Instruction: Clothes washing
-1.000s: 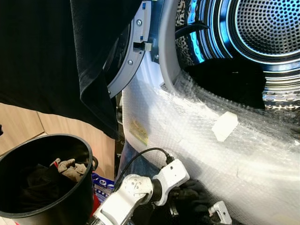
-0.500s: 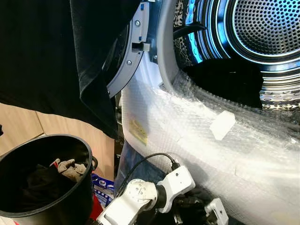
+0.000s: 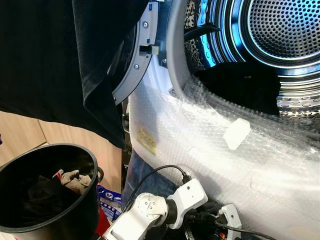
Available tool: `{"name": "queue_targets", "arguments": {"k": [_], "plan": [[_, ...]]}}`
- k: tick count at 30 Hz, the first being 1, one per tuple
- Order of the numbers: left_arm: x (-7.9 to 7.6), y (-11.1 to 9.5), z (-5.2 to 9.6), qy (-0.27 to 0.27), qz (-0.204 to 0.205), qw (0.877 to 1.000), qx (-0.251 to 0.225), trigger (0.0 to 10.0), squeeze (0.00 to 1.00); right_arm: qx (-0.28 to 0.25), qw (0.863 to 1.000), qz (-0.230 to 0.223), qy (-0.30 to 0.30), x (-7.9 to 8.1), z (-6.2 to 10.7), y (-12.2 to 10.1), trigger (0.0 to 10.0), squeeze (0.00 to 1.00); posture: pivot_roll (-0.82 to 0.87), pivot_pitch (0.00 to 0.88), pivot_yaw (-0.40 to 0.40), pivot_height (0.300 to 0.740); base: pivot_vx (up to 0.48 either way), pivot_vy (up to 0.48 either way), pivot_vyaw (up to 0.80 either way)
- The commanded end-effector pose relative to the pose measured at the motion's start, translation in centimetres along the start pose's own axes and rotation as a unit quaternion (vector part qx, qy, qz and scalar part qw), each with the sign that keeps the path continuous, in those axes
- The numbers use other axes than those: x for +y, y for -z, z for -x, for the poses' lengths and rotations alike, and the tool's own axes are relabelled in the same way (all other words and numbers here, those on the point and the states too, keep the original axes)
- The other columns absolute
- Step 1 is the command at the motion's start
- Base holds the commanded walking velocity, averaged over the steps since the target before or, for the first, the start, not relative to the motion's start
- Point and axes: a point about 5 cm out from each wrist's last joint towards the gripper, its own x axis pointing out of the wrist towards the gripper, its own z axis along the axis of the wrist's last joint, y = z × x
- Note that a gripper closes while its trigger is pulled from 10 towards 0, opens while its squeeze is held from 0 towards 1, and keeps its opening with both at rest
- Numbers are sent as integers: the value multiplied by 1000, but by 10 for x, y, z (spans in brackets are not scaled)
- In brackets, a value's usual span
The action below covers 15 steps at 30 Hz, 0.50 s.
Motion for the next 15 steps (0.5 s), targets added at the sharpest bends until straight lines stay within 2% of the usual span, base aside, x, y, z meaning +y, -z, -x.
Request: {"name": "queue_targets", "arguments": {"k": [1,6,8,11,12,15], "plan": [[-8,-16,-4,18,-14,999,-29,0,0,2,999,-1,37,-10,3,2,10000,0,41,0,-125,740,0,0,0],[-9,-14,-3,21,-9,999,-26,0,0,-10,999,-24,34,-9,0,5,10000,0,46,0,-123,740,0,0,0],[-8,-13,-2,23,-5,999,-24,0,0,-28,999,-39,2,-2,-1,1,10000,0,46,0,-120,740,0,0,0],[-8,-14,-1,20,1,999,-27,0,0,-40,999,-15,-20,3,-1,-1,9882,0,49,0,-119,740,0,0,0],[-7,-13,0,20,5,1000,-22,0,0,-42,998,-2,-48,8,-1,-1,0,0,51,0,-119,740,0,0,0],[-7,-11,3,26,7,1000,-17,0,0,-55,997,-10,-48,8,-5,-5,0,0,61,0,-118,740,0,0,0]]}}
